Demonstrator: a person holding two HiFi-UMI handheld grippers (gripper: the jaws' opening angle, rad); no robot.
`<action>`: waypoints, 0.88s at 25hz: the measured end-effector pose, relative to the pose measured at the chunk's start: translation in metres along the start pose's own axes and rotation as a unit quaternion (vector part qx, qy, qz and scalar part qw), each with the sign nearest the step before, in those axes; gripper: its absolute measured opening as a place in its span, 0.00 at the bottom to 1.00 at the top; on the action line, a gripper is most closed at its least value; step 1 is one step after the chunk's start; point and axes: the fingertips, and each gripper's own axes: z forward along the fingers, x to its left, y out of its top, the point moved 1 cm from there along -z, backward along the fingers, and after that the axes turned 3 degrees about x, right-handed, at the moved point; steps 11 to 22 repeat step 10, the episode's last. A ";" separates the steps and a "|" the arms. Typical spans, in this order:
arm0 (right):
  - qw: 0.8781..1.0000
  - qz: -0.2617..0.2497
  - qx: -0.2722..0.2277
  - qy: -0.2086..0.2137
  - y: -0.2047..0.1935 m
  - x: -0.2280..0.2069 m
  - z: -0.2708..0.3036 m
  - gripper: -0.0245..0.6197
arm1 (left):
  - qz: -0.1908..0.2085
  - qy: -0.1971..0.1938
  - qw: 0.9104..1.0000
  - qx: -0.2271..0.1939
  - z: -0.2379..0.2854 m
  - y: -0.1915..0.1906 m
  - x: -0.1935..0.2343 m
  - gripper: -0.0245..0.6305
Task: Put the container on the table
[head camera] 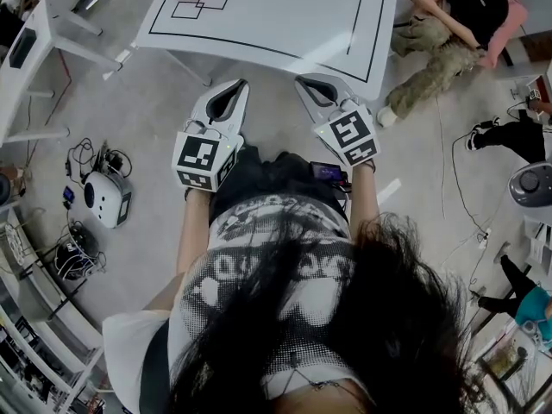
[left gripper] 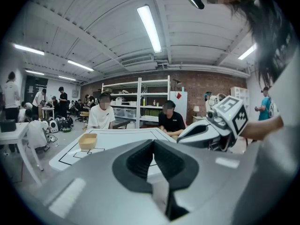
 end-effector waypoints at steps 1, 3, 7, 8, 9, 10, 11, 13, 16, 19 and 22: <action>1.000 0.001 0.000 0.000 -0.002 0.000 0.001 0.04 | 0.000 0.001 1.000 0.000 0.000 -0.002 0.000 0.04; 1.000 0.001 0.000 -0.002 -0.005 -0.001 0.001 0.04 | 0.001 0.002 1.000 -0.001 0.001 -0.003 0.001 0.04; 1.000 0.001 0.001 -0.004 0.005 -0.006 -0.003 0.04 | 0.001 0.001 1.000 -0.002 0.000 0.008 0.003 0.04; 1.000 0.001 0.001 -0.006 0.007 -0.008 -0.004 0.04 | 0.001 0.001 1.000 -0.002 0.000 0.010 0.003 0.04; 1.000 0.000 0.001 -0.007 0.009 -0.009 -0.004 0.04 | 0.002 0.000 1.000 -0.003 0.000 0.012 0.004 0.04; 1.000 0.000 0.001 -0.009 0.010 -0.011 -0.004 0.04 | 0.003 0.000 1.000 -0.003 0.001 0.014 0.005 0.04; 1.000 0.000 0.001 -0.009 0.010 -0.011 -0.004 0.04 | 0.003 0.000 1.000 -0.003 0.001 0.014 0.005 0.04; 1.000 0.000 0.001 -0.009 0.010 -0.011 -0.004 0.04 | 0.003 0.000 1.000 -0.003 0.001 0.014 0.005 0.04; 1.000 0.000 0.001 -0.009 0.010 -0.011 -0.004 0.04 | 0.003 0.000 1.000 -0.003 0.001 0.014 0.005 0.04; 1.000 0.000 0.001 -0.009 0.010 -0.011 -0.004 0.04 | 0.003 0.000 1.000 -0.003 0.001 0.014 0.005 0.04; 1.000 0.000 0.001 -0.009 0.010 -0.011 -0.004 0.04 | 0.003 0.000 1.000 -0.003 0.001 0.014 0.005 0.04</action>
